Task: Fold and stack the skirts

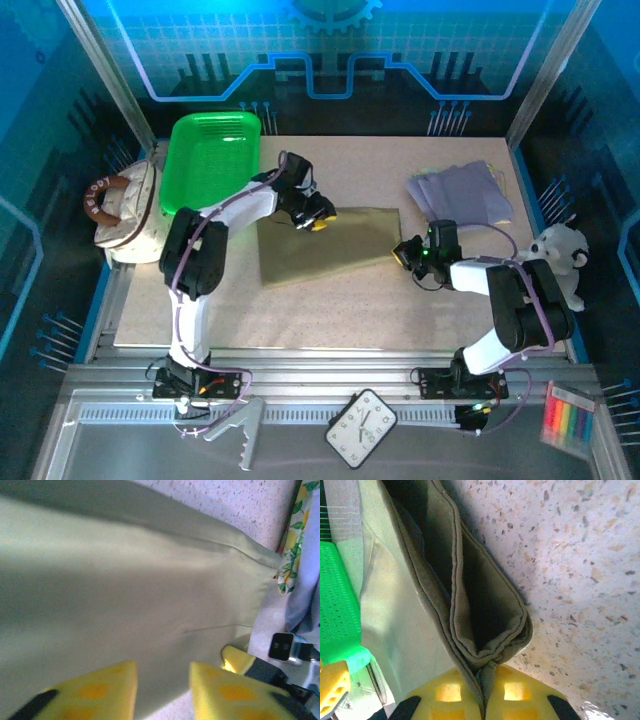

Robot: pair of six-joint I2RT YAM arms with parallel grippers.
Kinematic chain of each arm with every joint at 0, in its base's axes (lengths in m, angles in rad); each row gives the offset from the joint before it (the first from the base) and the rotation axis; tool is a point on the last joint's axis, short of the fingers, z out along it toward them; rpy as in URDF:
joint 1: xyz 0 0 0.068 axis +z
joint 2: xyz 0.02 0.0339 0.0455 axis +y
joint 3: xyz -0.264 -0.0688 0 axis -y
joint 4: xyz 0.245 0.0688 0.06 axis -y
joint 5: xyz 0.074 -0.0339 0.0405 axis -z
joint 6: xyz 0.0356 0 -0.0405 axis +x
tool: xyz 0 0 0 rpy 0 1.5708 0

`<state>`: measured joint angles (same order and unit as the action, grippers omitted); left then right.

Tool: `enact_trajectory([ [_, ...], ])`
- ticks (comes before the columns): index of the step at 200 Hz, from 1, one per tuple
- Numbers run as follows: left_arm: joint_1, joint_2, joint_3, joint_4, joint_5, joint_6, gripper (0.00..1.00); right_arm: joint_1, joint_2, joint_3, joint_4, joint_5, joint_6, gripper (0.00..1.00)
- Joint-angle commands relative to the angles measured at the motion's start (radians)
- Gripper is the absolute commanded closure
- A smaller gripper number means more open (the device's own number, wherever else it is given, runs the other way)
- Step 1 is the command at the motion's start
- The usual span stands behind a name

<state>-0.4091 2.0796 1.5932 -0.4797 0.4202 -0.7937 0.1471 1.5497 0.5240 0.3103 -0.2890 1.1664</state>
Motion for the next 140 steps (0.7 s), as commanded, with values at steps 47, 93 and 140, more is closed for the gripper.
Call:
enact_trajectory([
  [47, -0.004, 0.248, 0.229, -0.062, -0.187, 0.005, 0.97, 0.015, 0.009, 0.019, -0.014, 0.016, -0.08, 1.0],
  [93, -0.004, 0.363, 0.285, -0.089, -0.184, -0.011, 1.0, 0.019, -0.037, 0.136, -0.129, -0.033, -0.365, 1.0],
  [140, -0.004, 0.242, 0.254, -0.093, -0.136, -0.012, 0.84, 0.06, -0.088, 0.318, -0.391, 0.058, -0.645, 1.0],
])
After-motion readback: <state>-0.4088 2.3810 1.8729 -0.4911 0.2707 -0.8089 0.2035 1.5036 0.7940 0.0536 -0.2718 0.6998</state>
